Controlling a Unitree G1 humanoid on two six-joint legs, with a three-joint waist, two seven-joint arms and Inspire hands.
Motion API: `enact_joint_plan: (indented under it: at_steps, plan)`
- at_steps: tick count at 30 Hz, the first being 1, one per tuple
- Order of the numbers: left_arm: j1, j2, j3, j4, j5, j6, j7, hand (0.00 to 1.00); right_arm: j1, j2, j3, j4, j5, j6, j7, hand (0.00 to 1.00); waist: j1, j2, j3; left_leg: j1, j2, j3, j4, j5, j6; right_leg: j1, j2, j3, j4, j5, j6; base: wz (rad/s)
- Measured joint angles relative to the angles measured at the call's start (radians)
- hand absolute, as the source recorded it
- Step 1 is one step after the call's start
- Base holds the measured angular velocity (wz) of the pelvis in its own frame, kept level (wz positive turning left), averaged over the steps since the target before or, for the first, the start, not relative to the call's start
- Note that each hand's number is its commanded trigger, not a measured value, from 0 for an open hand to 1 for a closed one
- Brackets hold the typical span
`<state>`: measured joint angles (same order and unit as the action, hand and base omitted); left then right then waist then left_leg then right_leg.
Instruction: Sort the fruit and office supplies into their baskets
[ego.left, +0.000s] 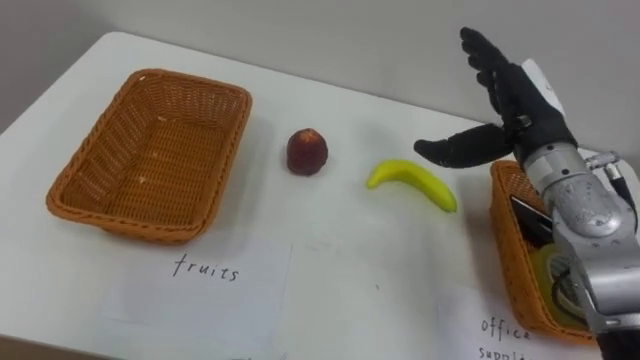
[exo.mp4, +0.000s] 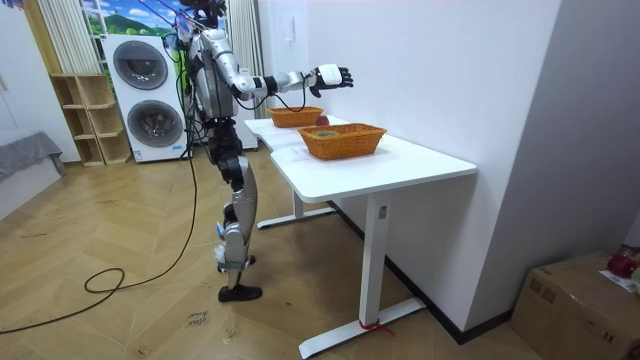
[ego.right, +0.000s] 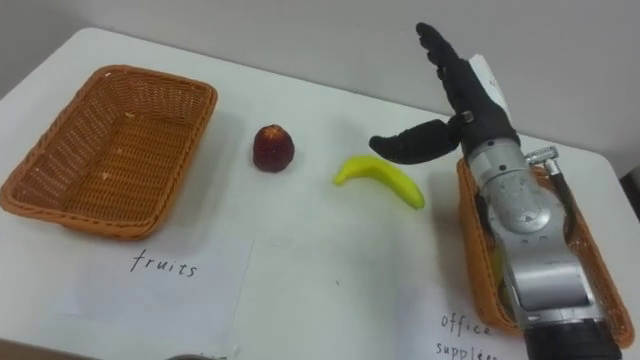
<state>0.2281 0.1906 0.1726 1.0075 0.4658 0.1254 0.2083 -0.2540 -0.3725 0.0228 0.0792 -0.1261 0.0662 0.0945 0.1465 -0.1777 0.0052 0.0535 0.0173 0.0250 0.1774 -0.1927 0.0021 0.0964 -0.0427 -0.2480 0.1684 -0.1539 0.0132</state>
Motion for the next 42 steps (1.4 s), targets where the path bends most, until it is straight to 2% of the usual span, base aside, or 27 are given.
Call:
enact_joint_plan:
  at_steps: [4, 13, 22, 32, 42]
  plan:
    - [0.000, 0.014, -0.001, 0.003, 0.001, 0.000, -0.002, 0.00, 0.000, -0.023, 0.034, 0.004, -0.068, 0.000, 0.013, 0.00, 0.002, 0.000, -0.0002, 0.000, -0.001, 0.000, 0.001, 0.000, 0.000, 0.001, -0.001, -0.003, 0.000, 0.000, 0.000, 0.00]
    - [-0.002, 0.019, -0.002, 0.005, 0.001, 0.000, -0.002, 0.00, -0.001, -0.025, 0.044, 0.068, -0.176, 0.011, 0.060, 0.00, 0.028, 0.002, 0.0016, -0.007, -0.003, -0.003, 0.006, 0.000, 0.000, -0.001, -0.002, -0.005, -0.001, 0.000, 0.000, 0.00]
    - [-0.004, 0.019, -0.003, 0.007, 0.001, 0.000, -0.002, 0.00, -0.001, -0.025, 0.049, 0.068, -0.198, 0.024, 0.095, 0.00, 0.049, -0.001, 0.0039, -0.010, -0.008, -0.004, 0.006, 0.001, 0.002, -0.001, -0.007, -0.005, 0.000, 0.000, 0.000, 0.00]
    - [-0.010, 0.019, -0.004, 0.007, 0.001, 0.000, -0.002, 0.00, -0.001, -0.024, 0.076, 0.068, -0.199, 0.040, 0.122, 0.00, 0.050, -0.004, 0.0047, -0.011, -0.008, -0.004, 0.008, 0.001, 0.003, -0.001, -0.007, -0.007, -0.001, 0.000, 0.000, 0.00]
    - [-0.020, 0.020, -0.021, 0.005, 0.001, 0.000, -0.002, 0.00, -0.001, -0.023, 0.077, 0.068, -0.319, 0.045, 0.140, 0.00, 0.051, -0.004, 0.0045, -0.008, -0.009, -0.004, 0.007, 0.002, 0.003, 0.000, -0.008, -0.005, -0.001, 0.000, 0.000, 0.00]
